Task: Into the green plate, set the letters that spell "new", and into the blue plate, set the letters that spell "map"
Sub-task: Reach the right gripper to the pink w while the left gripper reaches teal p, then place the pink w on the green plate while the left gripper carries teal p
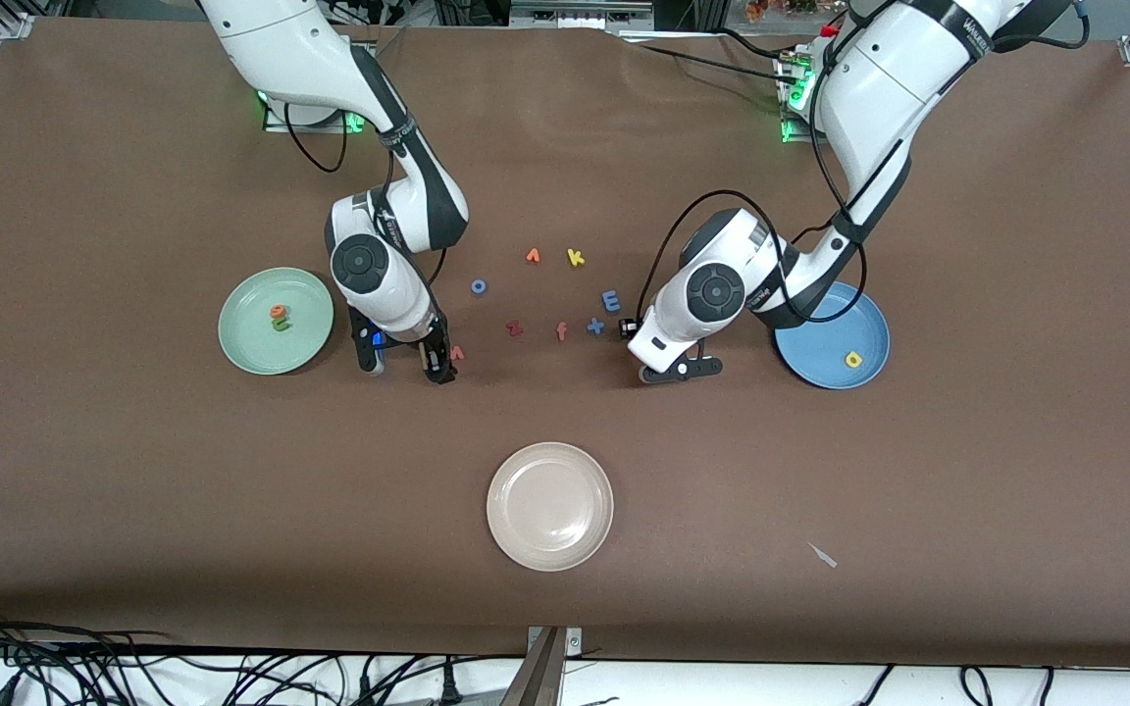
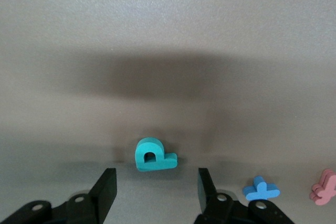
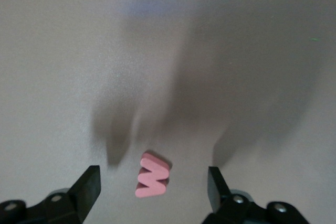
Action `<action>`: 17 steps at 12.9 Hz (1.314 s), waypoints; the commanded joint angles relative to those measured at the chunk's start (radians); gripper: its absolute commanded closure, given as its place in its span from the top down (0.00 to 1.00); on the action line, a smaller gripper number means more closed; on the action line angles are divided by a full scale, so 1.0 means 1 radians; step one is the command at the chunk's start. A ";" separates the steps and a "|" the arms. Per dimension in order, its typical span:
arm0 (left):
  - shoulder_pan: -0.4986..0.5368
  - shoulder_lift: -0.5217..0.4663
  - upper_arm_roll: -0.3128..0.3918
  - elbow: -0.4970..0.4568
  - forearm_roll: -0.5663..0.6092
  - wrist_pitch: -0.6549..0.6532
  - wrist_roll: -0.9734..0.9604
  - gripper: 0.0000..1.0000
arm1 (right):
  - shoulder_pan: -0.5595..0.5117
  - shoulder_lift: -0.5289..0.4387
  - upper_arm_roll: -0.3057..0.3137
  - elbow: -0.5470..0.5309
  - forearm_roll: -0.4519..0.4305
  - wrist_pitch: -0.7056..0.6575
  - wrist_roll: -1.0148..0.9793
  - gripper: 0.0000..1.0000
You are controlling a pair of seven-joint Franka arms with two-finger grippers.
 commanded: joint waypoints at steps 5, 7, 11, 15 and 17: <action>-0.043 0.023 0.039 0.027 0.068 -0.005 -0.061 0.64 | 0.012 0.016 -0.004 0.007 0.011 0.020 -0.005 0.73; -0.045 0.024 0.041 0.030 0.068 -0.005 -0.064 0.64 | 0.020 0.020 -0.004 0.006 0.011 0.020 -0.008 0.68; -0.045 0.026 0.041 0.030 0.070 -0.005 -0.075 0.54 | 0.029 0.024 -0.004 0.007 0.007 0.020 -0.023 0.27; -0.045 0.028 0.041 0.030 0.071 0.000 -0.075 0.38 | 0.027 0.012 -0.012 0.018 0.006 0.004 -0.051 0.21; -0.045 0.028 0.041 0.030 0.071 0.000 -0.075 0.34 | 0.024 -0.028 -0.048 0.025 0.006 -0.087 -0.129 0.21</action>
